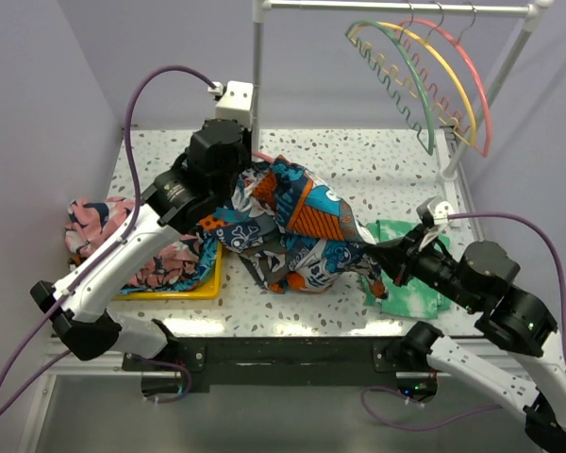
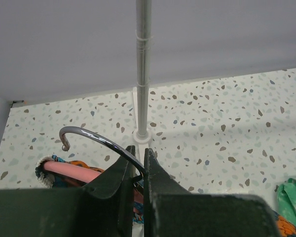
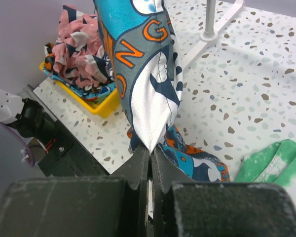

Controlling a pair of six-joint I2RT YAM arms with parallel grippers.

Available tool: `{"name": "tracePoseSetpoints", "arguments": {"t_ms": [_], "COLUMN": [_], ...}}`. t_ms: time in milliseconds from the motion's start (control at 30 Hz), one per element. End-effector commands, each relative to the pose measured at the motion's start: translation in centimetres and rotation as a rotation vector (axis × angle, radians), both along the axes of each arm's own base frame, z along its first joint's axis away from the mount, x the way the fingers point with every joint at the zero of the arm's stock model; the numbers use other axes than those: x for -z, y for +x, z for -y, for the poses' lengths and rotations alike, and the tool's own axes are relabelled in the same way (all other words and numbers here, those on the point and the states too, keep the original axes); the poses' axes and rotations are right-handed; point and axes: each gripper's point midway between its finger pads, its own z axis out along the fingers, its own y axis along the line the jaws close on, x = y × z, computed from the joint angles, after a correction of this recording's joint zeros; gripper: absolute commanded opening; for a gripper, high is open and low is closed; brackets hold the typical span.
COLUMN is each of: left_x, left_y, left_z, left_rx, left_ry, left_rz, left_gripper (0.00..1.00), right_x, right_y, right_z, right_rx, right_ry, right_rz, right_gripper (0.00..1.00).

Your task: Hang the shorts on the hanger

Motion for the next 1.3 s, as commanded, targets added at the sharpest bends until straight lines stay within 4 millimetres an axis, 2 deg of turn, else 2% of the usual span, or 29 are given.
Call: {"name": "tracePoseSetpoints", "arguments": {"t_ms": [0, 100, 167, 267, 367, 467, 600, 700, 733, 833, 867, 900, 933, 967, 1033, 1067, 1133, 1167, 1267], "left_x": [-3.7, -4.2, -4.8, -5.4, -5.5, -5.6, -6.4, -6.6, -6.5, -5.5, -5.5, -5.4, -4.6, -4.7, -4.2, -4.2, -4.0, -4.1, -4.2], "left_y": [0.6, 0.8, 0.7, 0.5, 0.2, -0.7, -2.2, -2.7, -2.7, -2.7, -2.9, -2.8, -2.7, -2.7, -2.7, -2.6, -2.7, -2.8, -3.6], "left_z": [-0.9, 0.0, 0.4, 1.6, 2.9, 4.2, 5.9, 6.2, 6.2, 6.1, 5.9, 5.9, 5.9, 5.6, 5.5, 5.3, 5.3, 5.5, 6.8], "left_rx": [-0.050, -0.015, 0.005, 0.072, 0.145, 0.197, 0.271, 0.267, 0.265, 0.266, 0.267, 0.266, 0.264, 0.260, 0.258, 0.252, 0.256, 0.275, 0.361], "left_ry": [-0.117, -0.146, -0.164, -0.183, -0.193, -0.194, -0.188, -0.161, -0.154, -0.131, -0.127, -0.126, -0.108, -0.104, -0.084, -0.081, -0.071, -0.075, -0.082], "left_rz": [0.076, 0.070, 0.075, 0.080, 0.076, 0.079, 0.102, 0.107, 0.104, 0.092, 0.097, 0.103, 0.095, 0.101, 0.102, 0.107, 0.108, 0.113, 0.119], "left_gripper": [0.00, 0.00, 0.00, 0.00, 0.00, 0.00, 0.00, 0.00, 0.00, 0.00, 0.00, 0.00, 0.00, 0.00, 0.00, 0.00, 0.00, 0.00, 0.00], "right_x": [2.3, 5.5, 6.4, 8.3, 8.9, 9.1, 11.2, 11.3, 10.9, 8.7, 7.5, 6.8, 6.2, 4.4, 2.5, 0.5, -1.1, -3.0, -4.5], "right_y": [-0.3, 0.0, 0.2, 1.0, 1.8, 2.3, 3.1, 3.6, 3.7, 3.4, 3.0, 2.7, 1.6, 1.0, -0.8, -1.5, -2.8, -3.0, -1.0], "right_z": [-2.2, -4.8, -5.7, -4.9, -4.2, -4.4, -5.2, -5.0, -4.7, -4.2, -4.1, -4.0, -3.8, -3.6, -2.9, -2.5, -1.9, -1.3, 0.1], "right_rx": [-0.082, -0.155, -0.175, -0.120, -0.077, -0.064, -0.052, -0.022, -0.008, -0.008, -0.024, -0.039, -0.085, -0.109, -0.172, -0.190, -0.224, -0.207, -0.068], "right_ry": [-0.017, -0.043, -0.033, -0.102, -0.171, -0.181, -0.222, -0.224, -0.222, -0.186, -0.171, -0.164, -0.170, -0.150, -0.135, -0.107, -0.090, -0.064, -0.079], "right_rz": [-0.087, -0.190, -0.210, -0.226, -0.239, -0.248, -0.303, -0.300, -0.289, -0.233, -0.215, -0.206, -0.195, -0.164, -0.118, -0.077, -0.041, -0.002, 0.014], "right_gripper": [0.00, 0.00, 0.00, 0.02, 0.03, 0.02, 0.00, 0.01, 0.08, 0.20, 0.28, 0.32, 0.35, 0.41, 0.48, 0.54, 0.59, 0.60, 0.67]}}
